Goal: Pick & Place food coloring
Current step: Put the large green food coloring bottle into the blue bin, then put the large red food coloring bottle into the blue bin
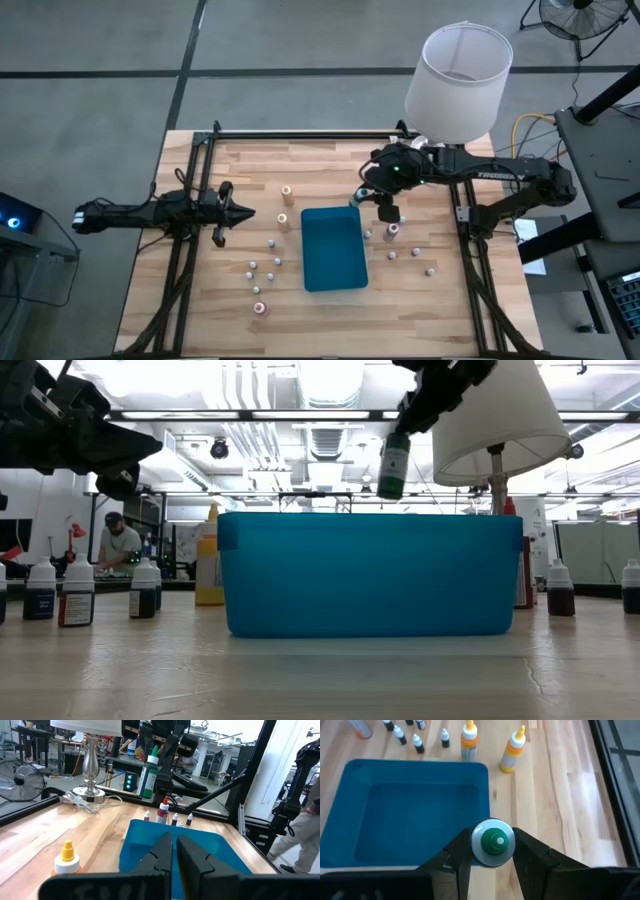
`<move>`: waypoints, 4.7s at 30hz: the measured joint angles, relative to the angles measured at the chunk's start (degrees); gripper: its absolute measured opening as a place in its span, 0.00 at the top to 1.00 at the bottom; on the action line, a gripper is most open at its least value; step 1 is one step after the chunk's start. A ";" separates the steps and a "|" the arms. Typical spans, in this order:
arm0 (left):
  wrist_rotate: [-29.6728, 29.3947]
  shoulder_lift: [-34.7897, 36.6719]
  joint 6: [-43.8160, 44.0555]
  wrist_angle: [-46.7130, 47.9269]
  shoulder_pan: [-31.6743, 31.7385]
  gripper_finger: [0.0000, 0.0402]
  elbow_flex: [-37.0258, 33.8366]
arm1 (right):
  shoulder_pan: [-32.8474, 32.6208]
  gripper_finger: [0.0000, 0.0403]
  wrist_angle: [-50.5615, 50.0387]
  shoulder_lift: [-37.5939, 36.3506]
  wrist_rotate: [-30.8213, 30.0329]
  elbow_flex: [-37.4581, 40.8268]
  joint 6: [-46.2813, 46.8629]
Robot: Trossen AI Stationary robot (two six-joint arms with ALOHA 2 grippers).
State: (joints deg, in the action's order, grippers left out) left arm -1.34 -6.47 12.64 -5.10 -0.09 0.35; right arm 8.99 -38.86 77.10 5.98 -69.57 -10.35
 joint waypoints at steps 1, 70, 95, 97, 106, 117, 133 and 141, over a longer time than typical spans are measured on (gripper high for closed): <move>0.01 -0.01 0.00 0.04 -0.01 1.00 -0.01 | 0.00 0.73 -0.10 0.81 0.00 -1.30 -0.01; -0.02 -0.12 -0.01 0.96 0.00 1.00 -0.01 | -2.73 0.73 18.75 13.75 -2.99 13.31 2.64; 0.00 -0.12 0.00 0.94 0.01 1.00 0.01 | -2.71 0.57 19.79 13.77 -2.93 13.94 1.79; 0.00 -0.12 0.00 0.94 0.01 1.00 0.00 | -2.71 0.56 19.81 13.74 -2.93 13.93 1.79; 0.00 -0.12 0.00 0.94 0.00 1.00 0.01 | -2.71 0.55 18.96 12.38 -2.97 12.97 -0.25; -0.02 -0.10 0.00 1.03 0.00 1.00 0.01 | -2.08 0.55 13.64 4.18 -3.10 12.82 -1.64; 0.00 -0.10 0.00 1.07 0.00 1.00 -0.01 | -3.60 0.53 -6.03 -9.89 3.09 12.80 13.45; -0.01 -0.10 0.00 1.07 0.00 1.00 0.01 | -5.47 0.46 -7.70 -9.80 4.59 13.10 14.45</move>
State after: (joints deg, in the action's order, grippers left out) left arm -1.36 -6.57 12.64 -4.03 -0.09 0.35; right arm 3.52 -46.57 67.30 10.57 -56.47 4.10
